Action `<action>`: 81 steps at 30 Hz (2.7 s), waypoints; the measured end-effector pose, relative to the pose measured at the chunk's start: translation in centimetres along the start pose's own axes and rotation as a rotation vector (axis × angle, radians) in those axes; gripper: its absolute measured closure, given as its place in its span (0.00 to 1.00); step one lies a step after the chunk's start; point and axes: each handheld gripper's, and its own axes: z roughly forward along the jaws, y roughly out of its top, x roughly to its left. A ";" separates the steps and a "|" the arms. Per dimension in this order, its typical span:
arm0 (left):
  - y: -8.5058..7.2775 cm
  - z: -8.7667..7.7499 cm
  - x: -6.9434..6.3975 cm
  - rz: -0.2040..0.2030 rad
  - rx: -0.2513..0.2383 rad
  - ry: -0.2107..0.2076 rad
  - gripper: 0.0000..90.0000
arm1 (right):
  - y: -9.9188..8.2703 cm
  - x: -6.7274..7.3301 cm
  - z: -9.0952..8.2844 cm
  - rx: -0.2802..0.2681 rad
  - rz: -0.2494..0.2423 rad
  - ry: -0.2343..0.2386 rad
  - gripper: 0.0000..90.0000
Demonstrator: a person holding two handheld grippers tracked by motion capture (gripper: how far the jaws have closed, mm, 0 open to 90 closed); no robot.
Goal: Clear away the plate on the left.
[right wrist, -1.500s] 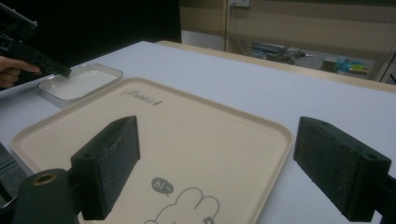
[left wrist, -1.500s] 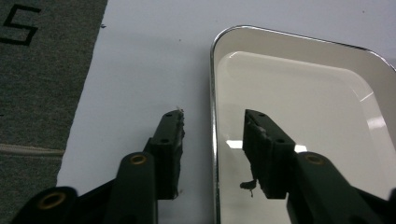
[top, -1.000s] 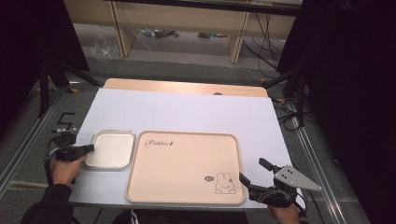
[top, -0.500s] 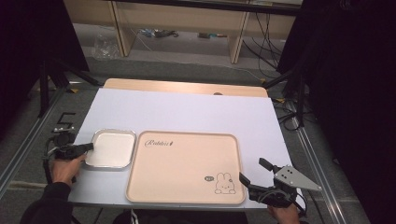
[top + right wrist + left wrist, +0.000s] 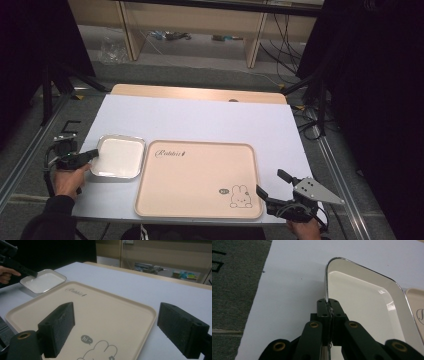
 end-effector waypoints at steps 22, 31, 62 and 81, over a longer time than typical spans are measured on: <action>0.7 -1.2 -0.6 -0.031 -0.071 -0.090 0.98 | 0.0 0.0 0.0 0.009 -0.003 -0.007 0.17; 0.8 -1.5 -1.4 -0.022 -0.078 -0.130 0.98 | 0.0 0.0 0.0 0.008 -0.002 -0.008 0.17; -0.2 -1.0 -7.8 0.082 -0.004 -0.305 0.98 | 0.0 0.0 -0.1 0.008 -0.001 -0.001 0.17; -2.2 -0.1 -12.9 0.197 0.062 -0.389 0.98 | 0.0 0.0 0.0 0.010 -0.002 -0.008 0.17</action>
